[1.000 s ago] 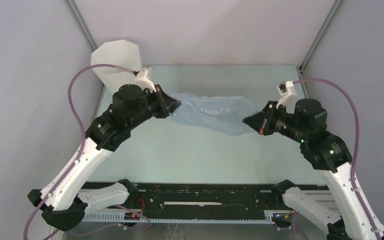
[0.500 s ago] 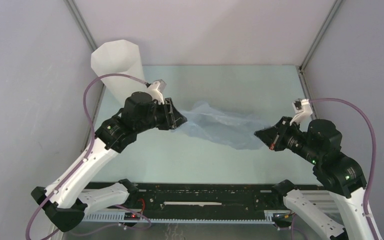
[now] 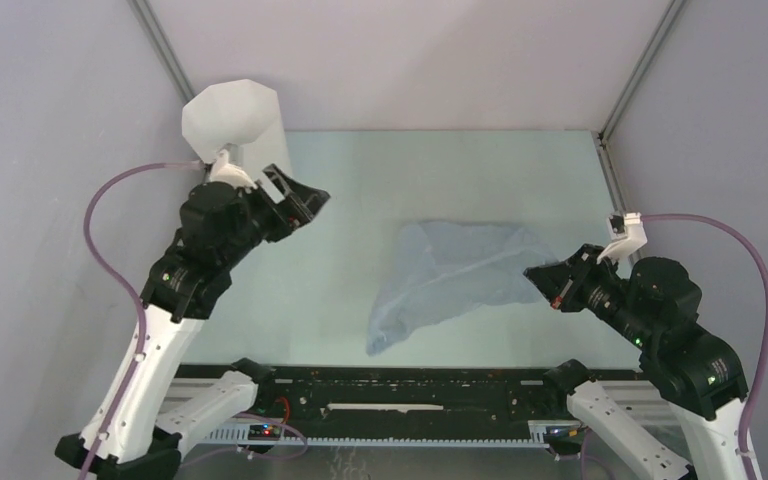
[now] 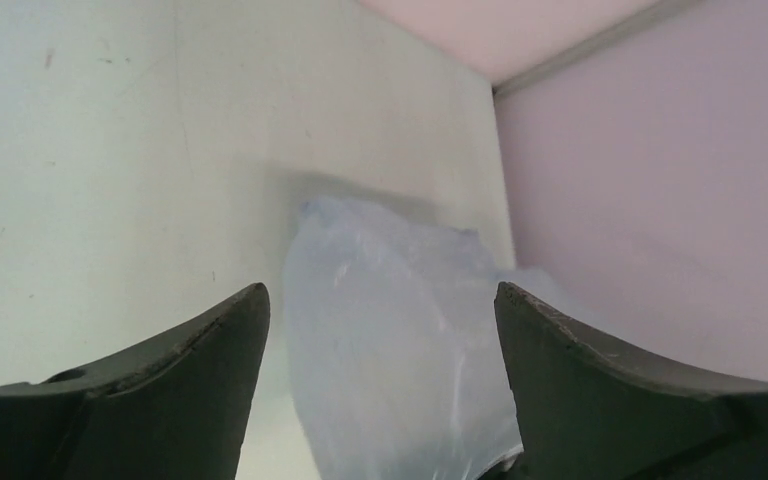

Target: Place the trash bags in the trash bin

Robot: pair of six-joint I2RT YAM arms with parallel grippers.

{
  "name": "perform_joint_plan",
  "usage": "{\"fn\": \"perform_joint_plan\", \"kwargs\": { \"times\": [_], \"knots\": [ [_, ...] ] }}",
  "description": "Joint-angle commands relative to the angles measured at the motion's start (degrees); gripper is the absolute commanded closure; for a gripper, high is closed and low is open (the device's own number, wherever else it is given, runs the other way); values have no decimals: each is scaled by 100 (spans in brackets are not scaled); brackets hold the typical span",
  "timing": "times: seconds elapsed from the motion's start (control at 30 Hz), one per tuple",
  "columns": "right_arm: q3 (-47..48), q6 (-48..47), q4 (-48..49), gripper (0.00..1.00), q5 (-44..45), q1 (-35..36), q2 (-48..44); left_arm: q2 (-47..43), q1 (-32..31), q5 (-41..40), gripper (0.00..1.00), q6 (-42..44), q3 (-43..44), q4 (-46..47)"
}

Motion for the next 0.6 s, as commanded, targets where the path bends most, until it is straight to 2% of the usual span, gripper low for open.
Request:
{"fn": "perform_joint_plan", "kwargs": {
  "times": [0.0,0.1,0.2,0.33,0.47,0.57],
  "knots": [
    [31,-167,42,100,151,-5,-63,-24,942,443,12,-1299,48,152],
    [34,-232,77,100,94,-10,-63,66,1570,118,15,-1743,153,98],
    [34,-329,75,100,49,-7,-32,371,2156,-552,17,-1962,455,-70],
    [38,-482,84,100,39,-10,4,1058,2349,-2230,15,-1542,1160,-300],
    [28,-559,69,100,-13,-10,86,1828,2542,-3083,15,-1255,2141,-541],
    [32,-631,80,100,-34,-18,163,2508,2606,-3567,15,-1473,3008,-1314]
  ]
}}
